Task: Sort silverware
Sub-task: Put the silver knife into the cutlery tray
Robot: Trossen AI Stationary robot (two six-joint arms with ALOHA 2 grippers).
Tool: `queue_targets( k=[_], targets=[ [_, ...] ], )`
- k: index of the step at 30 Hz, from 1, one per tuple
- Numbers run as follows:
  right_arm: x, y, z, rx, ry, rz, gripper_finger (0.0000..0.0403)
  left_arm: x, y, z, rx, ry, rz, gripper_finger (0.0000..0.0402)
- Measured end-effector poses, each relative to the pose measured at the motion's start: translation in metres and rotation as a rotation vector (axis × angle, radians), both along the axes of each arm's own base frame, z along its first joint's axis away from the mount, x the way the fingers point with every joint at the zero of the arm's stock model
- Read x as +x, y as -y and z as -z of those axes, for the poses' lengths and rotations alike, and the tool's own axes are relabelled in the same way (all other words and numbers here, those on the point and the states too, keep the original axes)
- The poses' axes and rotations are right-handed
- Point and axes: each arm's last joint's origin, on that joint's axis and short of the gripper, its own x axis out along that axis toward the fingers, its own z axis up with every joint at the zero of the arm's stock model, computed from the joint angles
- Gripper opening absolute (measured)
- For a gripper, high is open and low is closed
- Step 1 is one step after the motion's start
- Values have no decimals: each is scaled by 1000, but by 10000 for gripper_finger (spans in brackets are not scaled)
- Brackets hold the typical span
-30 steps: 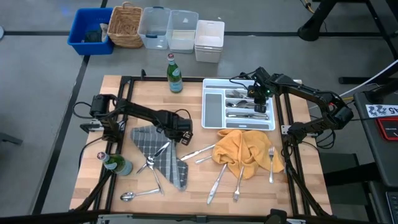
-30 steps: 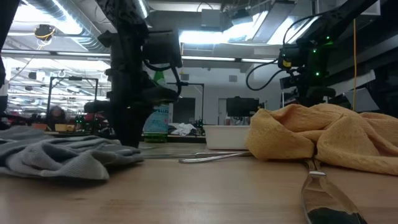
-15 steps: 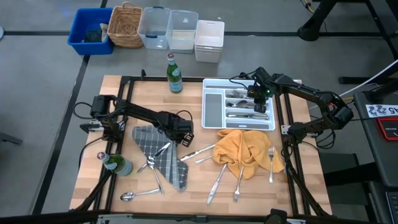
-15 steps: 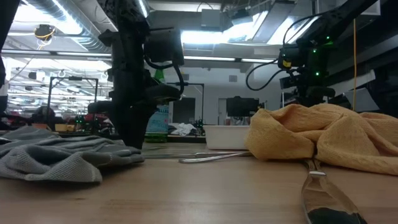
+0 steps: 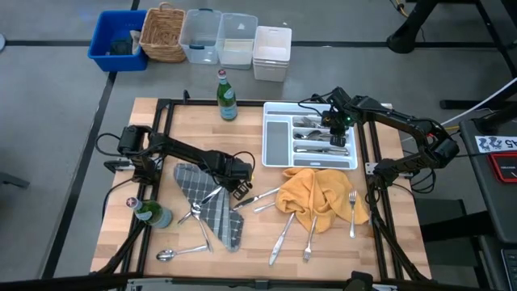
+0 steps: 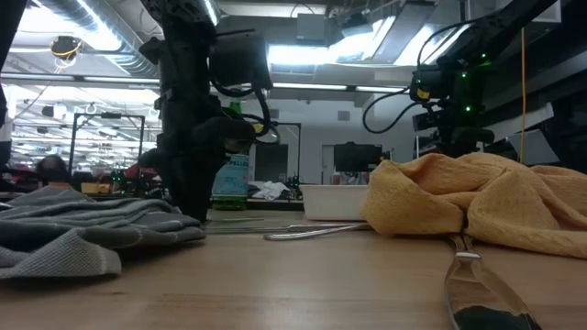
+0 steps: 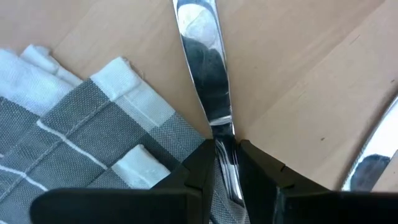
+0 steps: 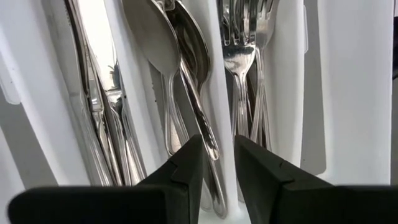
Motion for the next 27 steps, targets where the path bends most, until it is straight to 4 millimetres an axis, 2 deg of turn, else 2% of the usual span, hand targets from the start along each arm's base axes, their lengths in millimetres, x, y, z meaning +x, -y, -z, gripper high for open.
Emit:
queue_targets(
  k=[4, 10, 17, 27],
  targets=[
    [0, 0, 0, 0, 0, 0, 96, -1, 0, 0, 9, -6, -3, 54],
    [0, 0, 0, 1, 1, 3, 96, 0, -1, 0, 32, -1, -12, 10],
    [0, 0, 0, 7, 6, 29, 96, 2, -1, -2, 34, 12, -17, 19],
    [0, 0, 0, 8, 6, 32, 96, 21, 0, -19, 35, 99, 9, 15]
  ],
)
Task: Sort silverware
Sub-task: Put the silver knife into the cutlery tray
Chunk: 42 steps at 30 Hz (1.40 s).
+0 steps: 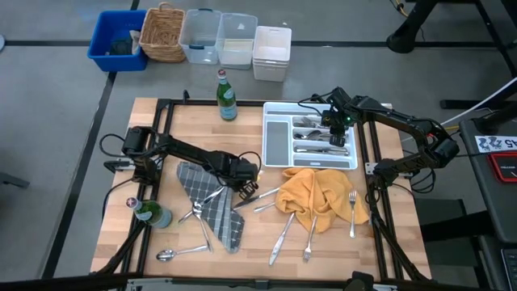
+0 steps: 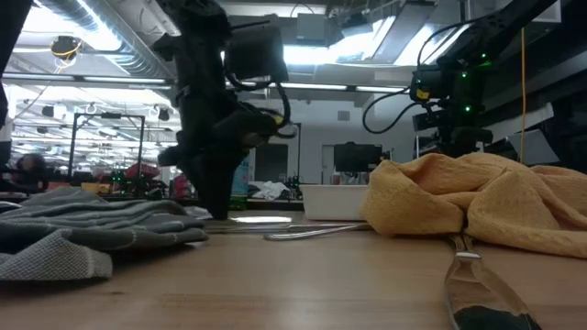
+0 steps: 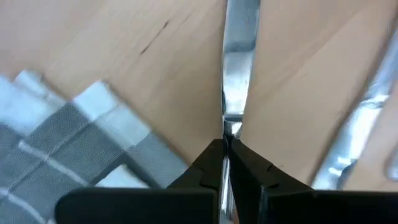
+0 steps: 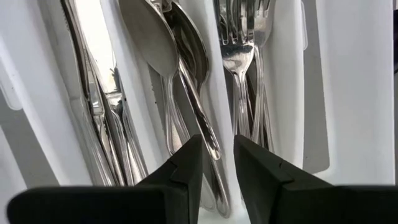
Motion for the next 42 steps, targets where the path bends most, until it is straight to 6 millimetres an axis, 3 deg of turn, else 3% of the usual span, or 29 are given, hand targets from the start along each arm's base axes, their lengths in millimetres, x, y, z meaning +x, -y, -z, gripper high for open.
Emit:
queue_targets(
  k=[6, 11, 21, 25, 42],
  targets=[
    [0, 0, 0, 0, 0, 0, 96, 3, 0, -3, 0, 16, 1, 1],
    [0, 0, 0, -1, 0, 0, 96, 3, 0, -3, -10, 17, 24, 11],
    [0, 0, 0, 0, 0, 0, 96, 3, 1, -4, 0, 18, 196, 105],
    [0, 0, 0, 0, 0, 0, 96, 4, 1, -5, 17, 30, 209, 124],
    [-2, -3, -6, 58, -9, 38, 96, 11, 1, 9, 55, 18, 262, 96]
  ],
)
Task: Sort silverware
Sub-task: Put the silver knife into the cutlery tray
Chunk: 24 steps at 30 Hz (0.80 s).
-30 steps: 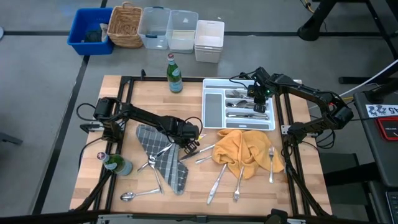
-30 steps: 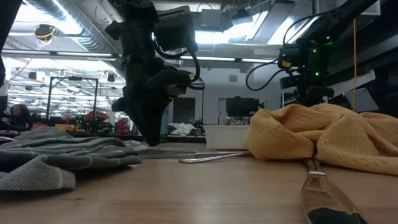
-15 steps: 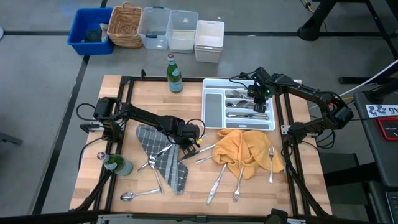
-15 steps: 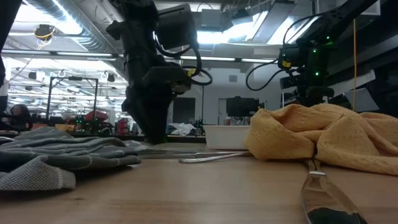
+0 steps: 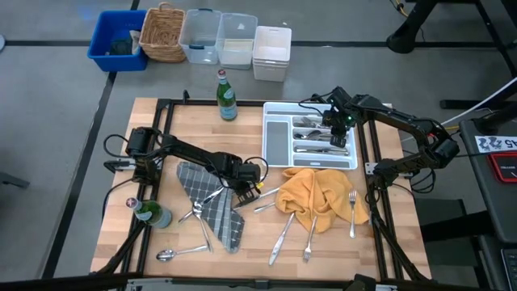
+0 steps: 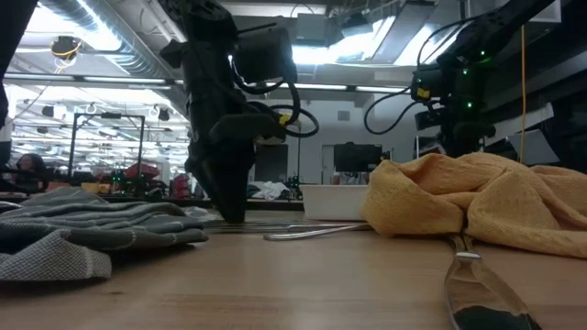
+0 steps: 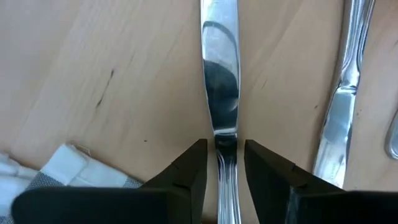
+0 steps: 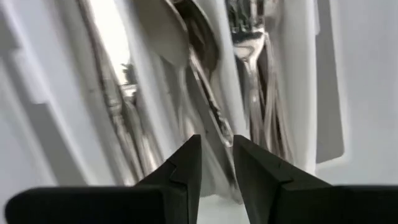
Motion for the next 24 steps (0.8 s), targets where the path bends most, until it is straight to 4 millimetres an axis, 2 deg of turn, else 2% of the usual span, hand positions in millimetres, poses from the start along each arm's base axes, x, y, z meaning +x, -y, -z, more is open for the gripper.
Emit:
queue_targets(
  k=[6, 12, 18, 24],
  targets=[
    [5, 3, -25, 49, 70, 49, 96, 1, 0, 4, 14, -14, 20, 95],
    [14, 8, -68, 83, 221, 116, 96, 0, 0, 5, 33, -25, 13, 92],
    [17, 8, -118, 77, 375, 160, 96, -2, -1, 6, 63, -49, 8, 46],
    [7, -5, -162, 25, 526, 149, 96, -5, -3, 6, 116, -79, 34, 16]
  ],
)
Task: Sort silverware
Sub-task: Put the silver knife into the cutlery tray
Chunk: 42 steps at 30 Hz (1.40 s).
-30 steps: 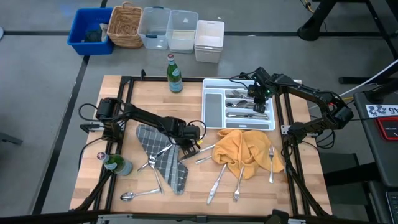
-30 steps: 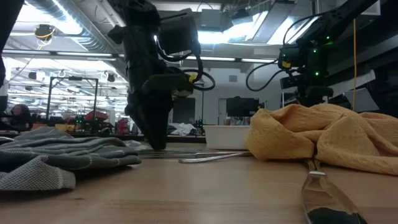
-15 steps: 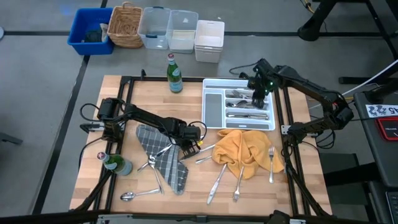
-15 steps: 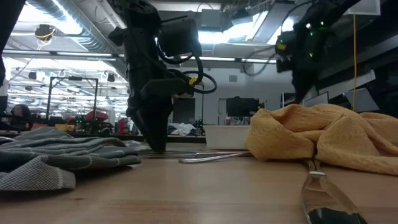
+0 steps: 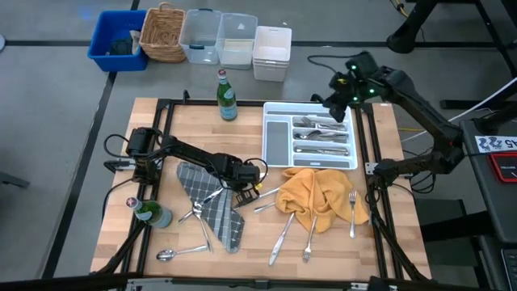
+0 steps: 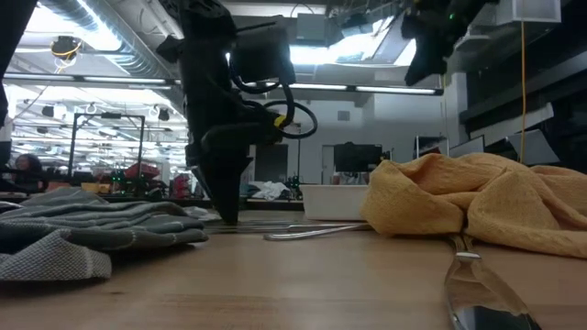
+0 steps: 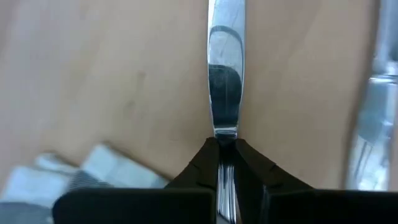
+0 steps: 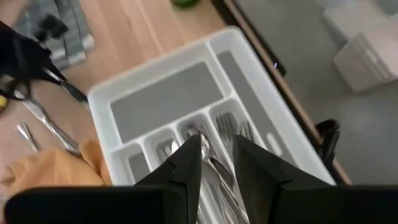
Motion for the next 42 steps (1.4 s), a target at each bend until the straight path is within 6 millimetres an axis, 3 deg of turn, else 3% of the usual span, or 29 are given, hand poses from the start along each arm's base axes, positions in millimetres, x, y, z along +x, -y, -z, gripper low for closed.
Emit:
queue_targets(
  k=[9, 17, 30, 42],
  targets=[
    [-28, -34, -31, 22, 163, 33, 96, -3, -4, 1, 70, -23, -24, 33],
    [-47, -61, -42, 54, 274, -22, 96, -2, -5, -2, 42, 6, -80, 28],
    [-63, -79, 3, 148, 227, 19, 96, -2, -4, -16, -65, 67, -94, 28],
    [-57, -71, 39, 185, 209, 23, 96, -2, -2, -17, -108, 68, -77, 14]
  ],
)
